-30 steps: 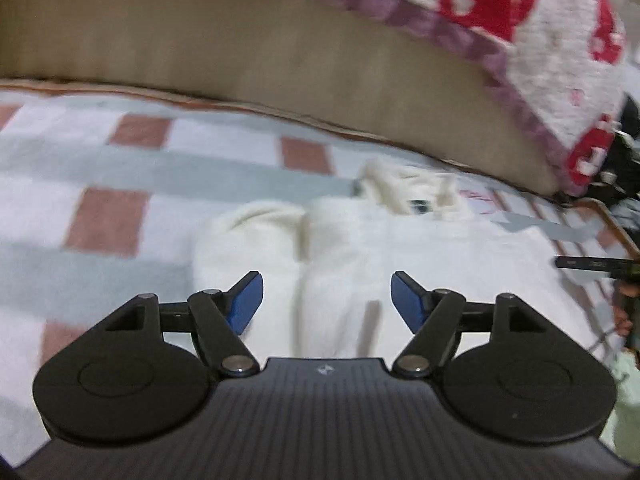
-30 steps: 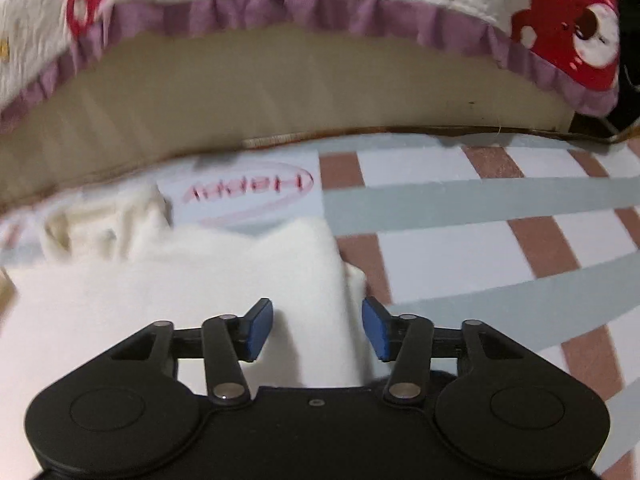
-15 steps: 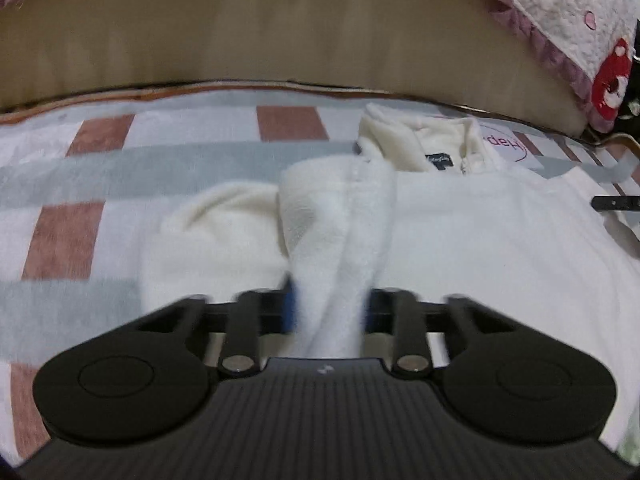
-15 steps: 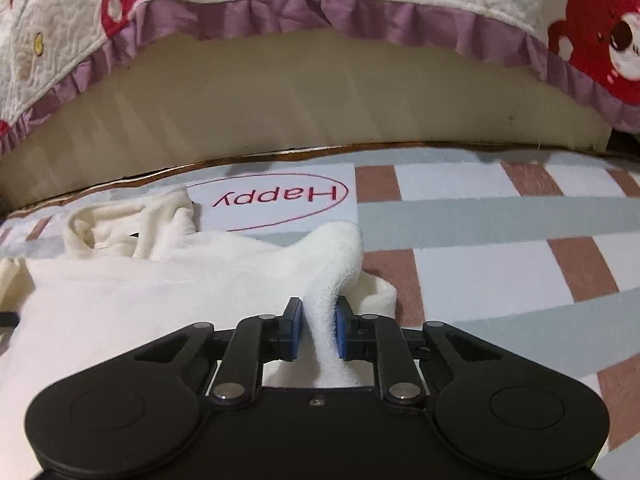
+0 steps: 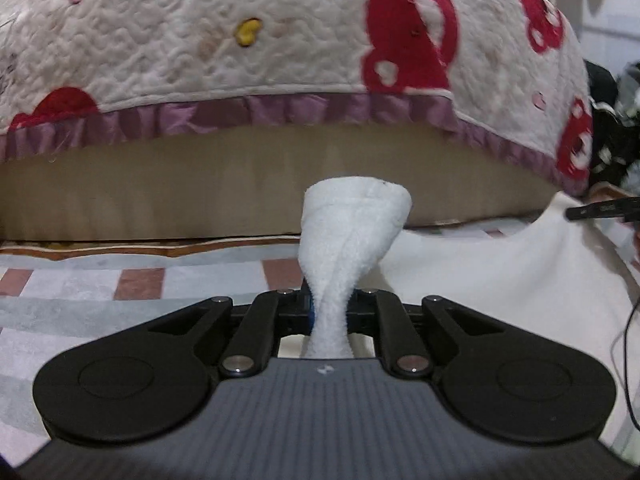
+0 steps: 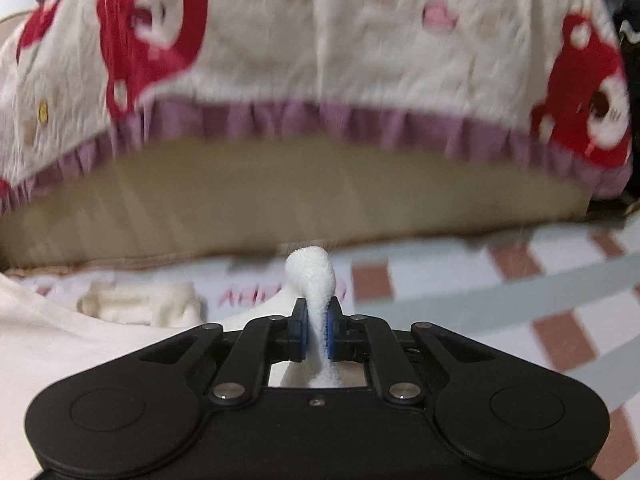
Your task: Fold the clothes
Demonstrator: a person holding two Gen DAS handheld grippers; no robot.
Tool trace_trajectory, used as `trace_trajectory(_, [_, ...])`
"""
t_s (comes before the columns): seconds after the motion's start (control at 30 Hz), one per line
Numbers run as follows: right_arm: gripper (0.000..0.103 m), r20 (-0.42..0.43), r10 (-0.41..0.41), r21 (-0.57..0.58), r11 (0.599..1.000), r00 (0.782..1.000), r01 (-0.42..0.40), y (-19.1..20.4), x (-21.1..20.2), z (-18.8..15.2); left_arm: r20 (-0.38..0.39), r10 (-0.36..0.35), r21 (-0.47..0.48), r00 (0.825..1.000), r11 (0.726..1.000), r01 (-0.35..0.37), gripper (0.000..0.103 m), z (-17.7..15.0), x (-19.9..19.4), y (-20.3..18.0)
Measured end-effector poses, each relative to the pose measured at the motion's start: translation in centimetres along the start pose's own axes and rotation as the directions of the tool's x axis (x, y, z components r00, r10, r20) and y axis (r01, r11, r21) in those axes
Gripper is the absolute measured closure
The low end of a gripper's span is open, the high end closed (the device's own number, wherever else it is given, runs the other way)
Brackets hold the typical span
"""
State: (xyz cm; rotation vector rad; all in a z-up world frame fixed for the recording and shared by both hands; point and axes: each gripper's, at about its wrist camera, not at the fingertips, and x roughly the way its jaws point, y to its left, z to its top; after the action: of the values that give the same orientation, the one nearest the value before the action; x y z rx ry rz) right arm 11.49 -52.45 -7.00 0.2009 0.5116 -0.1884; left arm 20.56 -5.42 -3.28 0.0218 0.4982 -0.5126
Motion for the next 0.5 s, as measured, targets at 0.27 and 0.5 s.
trace_trajectory(0.27, [0.091, -0.059, -0.102, -0.087, 0.991, 0.993, 0.097, 2.3, 5.5, 2.3, -0.184, 0.233, 0.003, 0.955, 0.972, -0.237, 0.082, -2.9, 7.5, 3.7])
trace_trajectory(0.5, [0.051, -0.180, -0.252, -0.175, 0.959, 0.951, 0.221, 5.4, 5.3, 0.2, -0.217, 0.309, 0.020, 0.926, 0.950, -0.312, 0.081, -3.1, 4.6, 3.8])
